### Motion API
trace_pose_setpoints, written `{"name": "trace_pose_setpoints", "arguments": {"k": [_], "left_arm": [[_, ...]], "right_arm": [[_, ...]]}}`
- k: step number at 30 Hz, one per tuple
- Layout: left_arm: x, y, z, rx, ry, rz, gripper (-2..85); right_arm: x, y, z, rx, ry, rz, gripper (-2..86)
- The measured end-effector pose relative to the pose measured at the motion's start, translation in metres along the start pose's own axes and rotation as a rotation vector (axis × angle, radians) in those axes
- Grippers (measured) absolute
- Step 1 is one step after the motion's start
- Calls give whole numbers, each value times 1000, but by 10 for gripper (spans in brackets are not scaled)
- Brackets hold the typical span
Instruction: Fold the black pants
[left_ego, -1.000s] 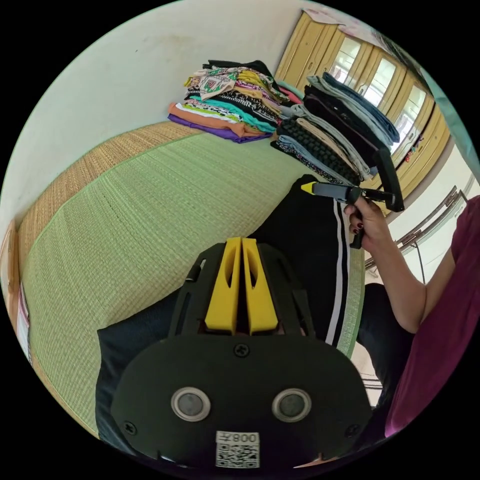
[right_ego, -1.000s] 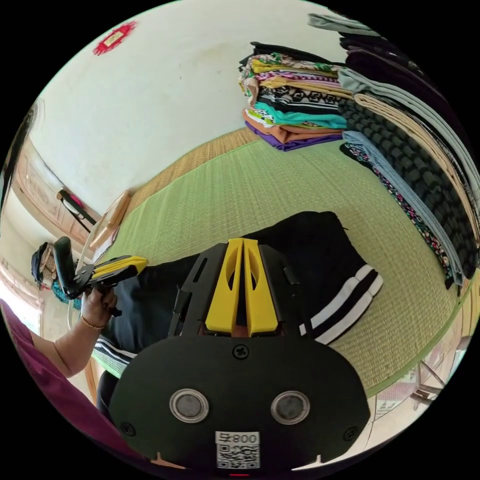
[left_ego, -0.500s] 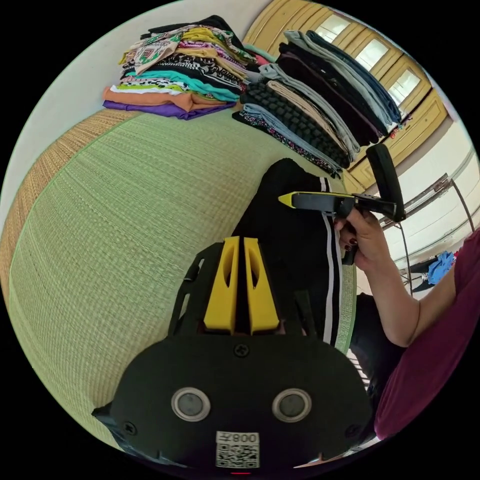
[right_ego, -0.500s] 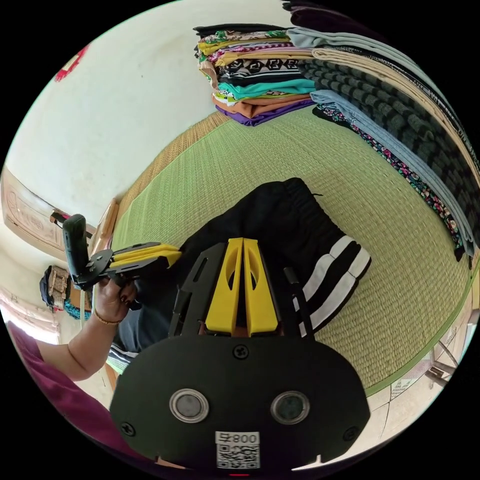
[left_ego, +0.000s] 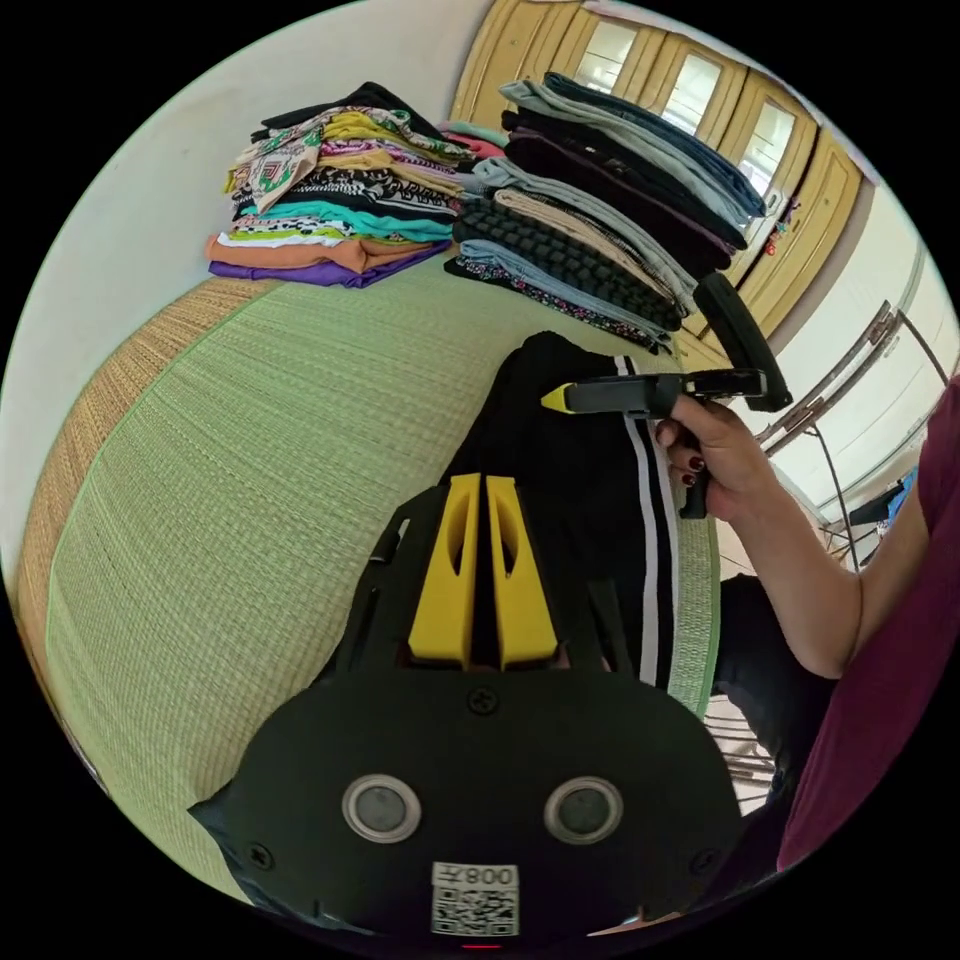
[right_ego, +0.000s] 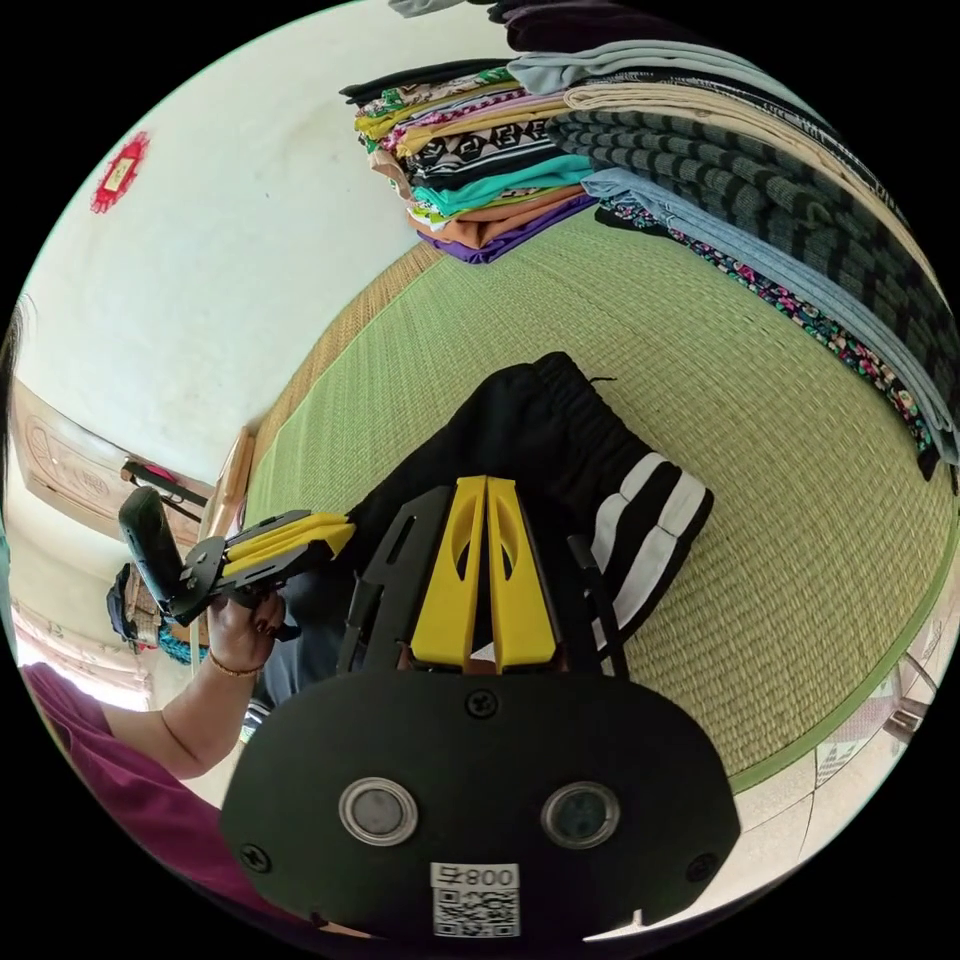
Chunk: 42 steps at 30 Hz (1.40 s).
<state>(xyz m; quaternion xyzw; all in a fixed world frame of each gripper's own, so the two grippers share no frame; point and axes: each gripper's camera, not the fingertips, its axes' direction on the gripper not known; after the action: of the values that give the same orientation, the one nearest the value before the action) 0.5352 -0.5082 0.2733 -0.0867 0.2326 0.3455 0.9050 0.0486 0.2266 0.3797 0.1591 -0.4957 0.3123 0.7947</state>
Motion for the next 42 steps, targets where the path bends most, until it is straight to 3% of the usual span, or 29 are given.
{"name": "trace_pose_setpoints", "arguments": {"k": [12, 15, 22, 28, 32, 38, 42], "left_arm": [[-3, -4, -6, 139, 19, -42, 9], [-9, -13, 15, 32, -39, -53, 6], [-15, -22, 3, 135, 62, -74, 3], [-13, -50, 43, -14, 60, -39, 2], [-15, -50, 32, 54, 70, -34, 2], [-19, -8, -4, 117, 36, -99, 2], [-46, 64, -45, 87, -108, -296, 1]], "right_arm": [[22, 10, -23, 90, -93, 23, 0], [34, 14, -28, 115, -67, 69, 0], [58, 17, -26, 112, -109, 148, 0], [68, 18, -25, 119, -169, 178, -1], [69, 19, -27, 127, -200, 181, -1], [37, 11, -32, 151, -274, 39, -1], [6, 1, -17, 84, -291, -57, -1]]}}
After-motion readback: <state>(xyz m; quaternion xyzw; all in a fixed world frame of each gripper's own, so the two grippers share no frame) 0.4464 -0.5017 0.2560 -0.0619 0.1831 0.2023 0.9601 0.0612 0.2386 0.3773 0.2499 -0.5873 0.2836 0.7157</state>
